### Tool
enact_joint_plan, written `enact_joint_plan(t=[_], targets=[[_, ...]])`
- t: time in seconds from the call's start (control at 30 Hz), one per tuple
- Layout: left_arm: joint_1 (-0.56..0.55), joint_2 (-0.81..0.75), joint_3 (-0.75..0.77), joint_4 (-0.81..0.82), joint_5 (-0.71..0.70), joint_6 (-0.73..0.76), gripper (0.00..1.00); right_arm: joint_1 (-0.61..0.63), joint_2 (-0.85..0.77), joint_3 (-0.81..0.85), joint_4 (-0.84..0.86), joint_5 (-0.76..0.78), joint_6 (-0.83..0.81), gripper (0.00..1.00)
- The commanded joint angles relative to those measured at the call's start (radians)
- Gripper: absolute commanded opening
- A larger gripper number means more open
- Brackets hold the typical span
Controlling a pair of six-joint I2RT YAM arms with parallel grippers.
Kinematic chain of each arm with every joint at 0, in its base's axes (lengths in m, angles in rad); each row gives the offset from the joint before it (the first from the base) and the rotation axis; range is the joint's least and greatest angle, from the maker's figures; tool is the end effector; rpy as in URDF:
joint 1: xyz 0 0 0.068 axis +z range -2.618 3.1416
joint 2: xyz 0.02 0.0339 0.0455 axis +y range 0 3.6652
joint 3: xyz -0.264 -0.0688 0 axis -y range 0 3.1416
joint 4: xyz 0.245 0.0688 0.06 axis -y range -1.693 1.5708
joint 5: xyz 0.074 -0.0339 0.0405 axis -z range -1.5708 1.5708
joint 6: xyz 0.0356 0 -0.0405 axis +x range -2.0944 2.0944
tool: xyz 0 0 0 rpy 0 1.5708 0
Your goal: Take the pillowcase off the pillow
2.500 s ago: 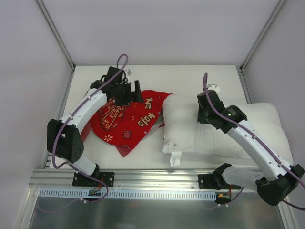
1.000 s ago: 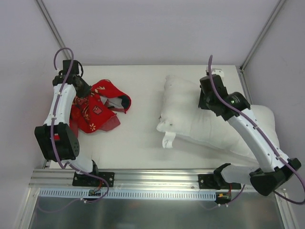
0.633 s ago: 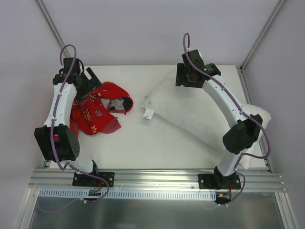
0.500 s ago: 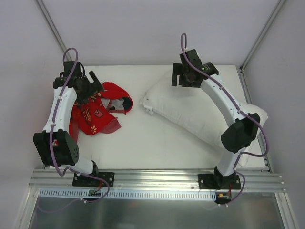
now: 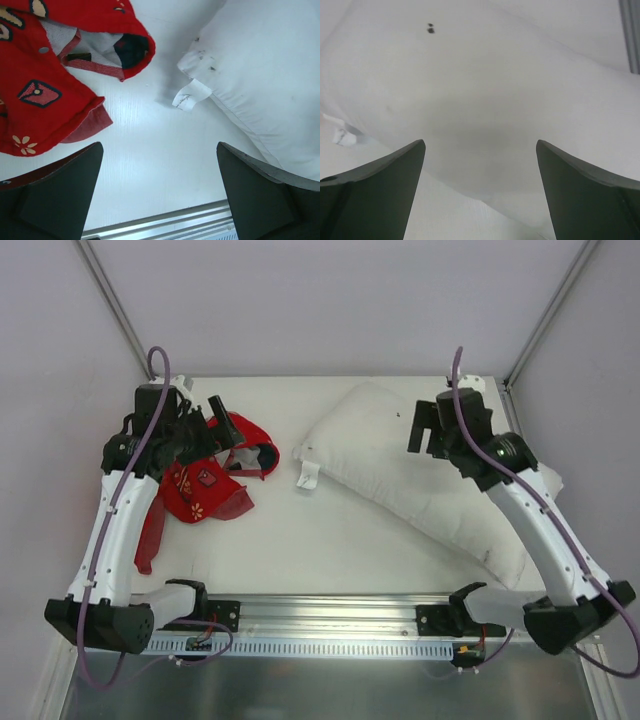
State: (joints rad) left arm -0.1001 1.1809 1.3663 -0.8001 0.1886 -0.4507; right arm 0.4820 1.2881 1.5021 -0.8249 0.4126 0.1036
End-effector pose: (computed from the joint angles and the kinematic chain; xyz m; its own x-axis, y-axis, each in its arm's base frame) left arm 0.2366 -0.0305 0.3990 -0.6257 -0.3672 -0.6883 -0.0244 0.8911 -0.4532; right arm 0.2373 0.1080 0.4165 -0.5193 -0.1648 -0.8385 -0.0803 0.9863 -0.1441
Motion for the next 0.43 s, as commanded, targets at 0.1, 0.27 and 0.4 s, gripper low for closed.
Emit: enact_joint_plan(t=[0.1,0.27,0.4], targets=[[-0.007,-0.127,-0.050,-0.008,0.040,0.060,0.99,-0.003,-0.303,-0.249,0.010,0.287,0.033,0.96],[-0.007,-0.164,-0.110,-0.010,0.048,0.073,0.99,-0.003,-0.505,-0.371,0.073,0.321,0.030,0.96],[-0.007,-0.153,-0.118,-0.010,0.049,0.061,0.99,-0.003,-0.533,-0.398,0.079,0.313,0.019,0.96]])
